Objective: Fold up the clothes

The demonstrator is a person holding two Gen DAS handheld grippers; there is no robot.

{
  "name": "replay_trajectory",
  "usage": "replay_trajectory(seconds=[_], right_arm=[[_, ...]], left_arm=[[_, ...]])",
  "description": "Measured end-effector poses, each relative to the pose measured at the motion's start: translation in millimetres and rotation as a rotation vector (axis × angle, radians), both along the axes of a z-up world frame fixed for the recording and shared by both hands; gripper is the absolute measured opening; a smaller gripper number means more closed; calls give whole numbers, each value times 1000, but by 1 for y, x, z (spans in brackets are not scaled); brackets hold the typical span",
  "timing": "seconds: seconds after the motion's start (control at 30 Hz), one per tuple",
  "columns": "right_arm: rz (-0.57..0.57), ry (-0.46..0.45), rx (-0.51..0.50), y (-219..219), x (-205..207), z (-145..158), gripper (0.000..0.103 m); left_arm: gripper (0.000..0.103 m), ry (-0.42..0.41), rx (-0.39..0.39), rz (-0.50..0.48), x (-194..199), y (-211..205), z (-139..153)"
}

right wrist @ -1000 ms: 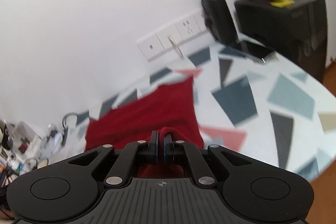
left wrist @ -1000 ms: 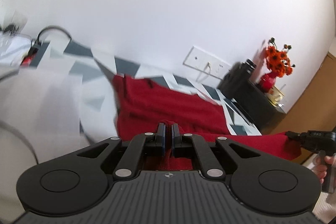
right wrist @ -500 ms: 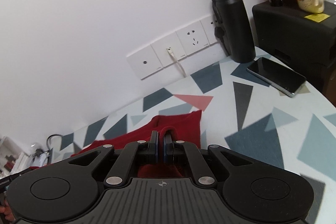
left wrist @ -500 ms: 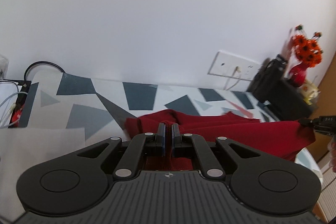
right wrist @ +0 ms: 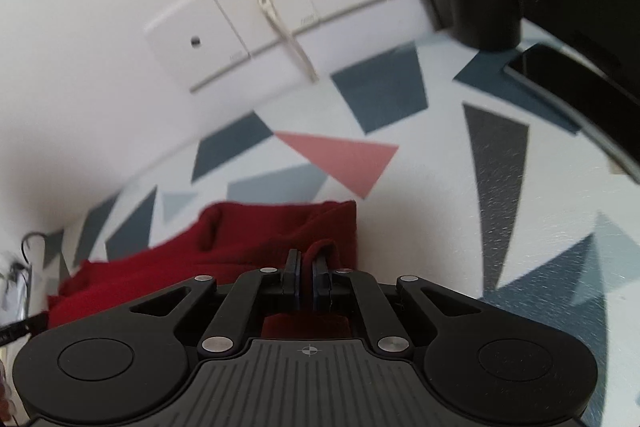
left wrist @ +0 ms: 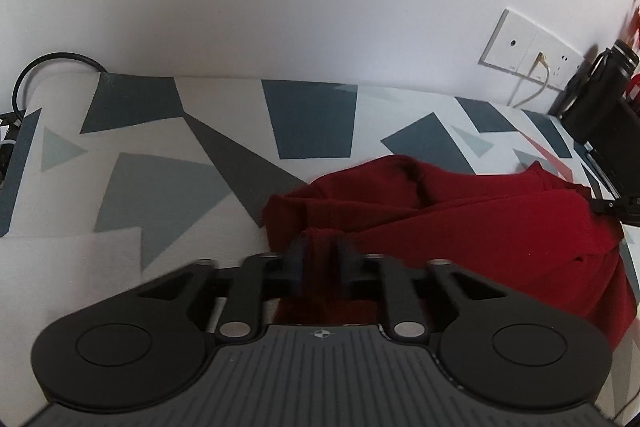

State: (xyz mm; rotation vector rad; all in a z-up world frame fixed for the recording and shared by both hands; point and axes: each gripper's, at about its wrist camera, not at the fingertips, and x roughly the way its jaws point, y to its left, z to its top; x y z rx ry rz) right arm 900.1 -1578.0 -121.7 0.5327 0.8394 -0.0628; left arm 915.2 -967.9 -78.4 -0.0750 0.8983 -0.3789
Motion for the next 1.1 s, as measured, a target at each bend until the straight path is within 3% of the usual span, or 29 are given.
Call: replay_trajectory(seconds=[0.03,0.07,0.17,0.2,0.3,0.43,0.63,0.83,1.03,1.1], right_arm=[[8,-5,6,-1,0,0,13],[17,-12,18,-2,-1,2,23],[30,-47,19,-6,-13,17,55],[30,-61,8,-7,-18,23,60],[35,-87,-1,-12,-36,35,60],[53,-85,-38,-11,-58,40,59],[129,-57,-97,6,-72,30,59],[242,7,-251,31,-61,13,60],[231,-2,-333,37,-55,8,63],[181,-47,-313,32,-55,13,61]], left_arm=[[57,5,4,-3,1,2,2],[69,-1,8,-1,-3,6,7],[70,-31,7,-9,-19,18,21],[70,-33,-2,-18,-25,21,24],[70,-36,5,-84,-46,20,25],[70,-53,136,-169,-61,0,13],[70,-111,209,-160,-61,-13,10],[70,-159,347,-241,-59,-29,2],[70,-204,390,-248,-56,-34,1],[70,-231,406,-223,-54,-35,2]])
